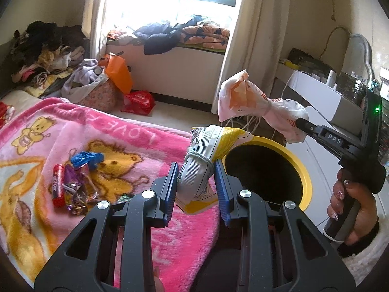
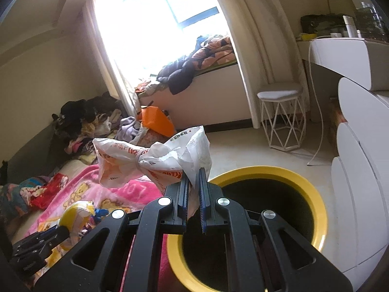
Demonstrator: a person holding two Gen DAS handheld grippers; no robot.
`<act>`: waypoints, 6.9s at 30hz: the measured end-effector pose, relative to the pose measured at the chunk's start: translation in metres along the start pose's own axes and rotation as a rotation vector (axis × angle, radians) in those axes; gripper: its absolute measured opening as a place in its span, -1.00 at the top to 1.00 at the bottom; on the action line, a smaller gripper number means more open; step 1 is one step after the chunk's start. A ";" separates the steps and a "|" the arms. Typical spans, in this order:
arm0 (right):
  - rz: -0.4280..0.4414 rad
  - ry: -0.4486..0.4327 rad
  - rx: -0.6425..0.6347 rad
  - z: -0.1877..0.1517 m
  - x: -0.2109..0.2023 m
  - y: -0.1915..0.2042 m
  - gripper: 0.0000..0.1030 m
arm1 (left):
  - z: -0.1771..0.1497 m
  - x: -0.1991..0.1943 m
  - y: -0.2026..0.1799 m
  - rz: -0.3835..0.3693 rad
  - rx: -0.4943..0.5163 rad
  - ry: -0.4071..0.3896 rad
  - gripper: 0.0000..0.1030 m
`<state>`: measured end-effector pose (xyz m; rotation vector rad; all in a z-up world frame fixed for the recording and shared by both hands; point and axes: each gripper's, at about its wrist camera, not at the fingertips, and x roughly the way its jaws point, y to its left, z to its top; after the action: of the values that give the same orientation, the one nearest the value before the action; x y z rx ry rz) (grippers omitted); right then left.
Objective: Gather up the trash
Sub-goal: 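Carry the white bag and white-and-yellow packet with both tools over the yellow bin, then open both tools to drop the bag and packet into the bin, then move both tools back over the remaining trash on the blanket, then grasp the green snack packet with the right tool while the left tool grasps a purple wrapper, then carry the green packet and purple wrapper with both tools over the yellow bin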
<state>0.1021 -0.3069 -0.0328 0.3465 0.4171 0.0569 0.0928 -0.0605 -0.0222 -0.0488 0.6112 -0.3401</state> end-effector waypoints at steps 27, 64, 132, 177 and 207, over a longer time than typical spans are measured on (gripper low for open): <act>-0.253 0.025 0.032 -0.013 0.009 -0.051 0.85 | -0.010 0.046 -0.056 -0.072 0.103 0.075 0.54; -0.286 0.117 0.111 -0.017 0.032 -0.078 0.01 | -0.014 0.099 -0.084 -0.078 0.049 0.074 -0.72; 0.197 0.196 -0.295 -0.061 0.029 0.155 -0.40 | -0.026 -0.033 0.131 0.374 -0.292 -0.161 -0.79; 0.303 0.603 -0.136 -0.126 0.137 0.185 0.86 | -0.023 0.046 0.192 0.263 -0.262 0.089 0.89; 0.256 0.362 -0.125 -0.061 0.073 0.127 0.87 | 0.014 -0.013 0.098 0.075 -0.232 -0.073 0.94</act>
<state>0.1464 -0.1596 -0.0701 0.2646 0.7224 0.3981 0.1204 0.0356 -0.0178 -0.2593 0.5761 -0.1931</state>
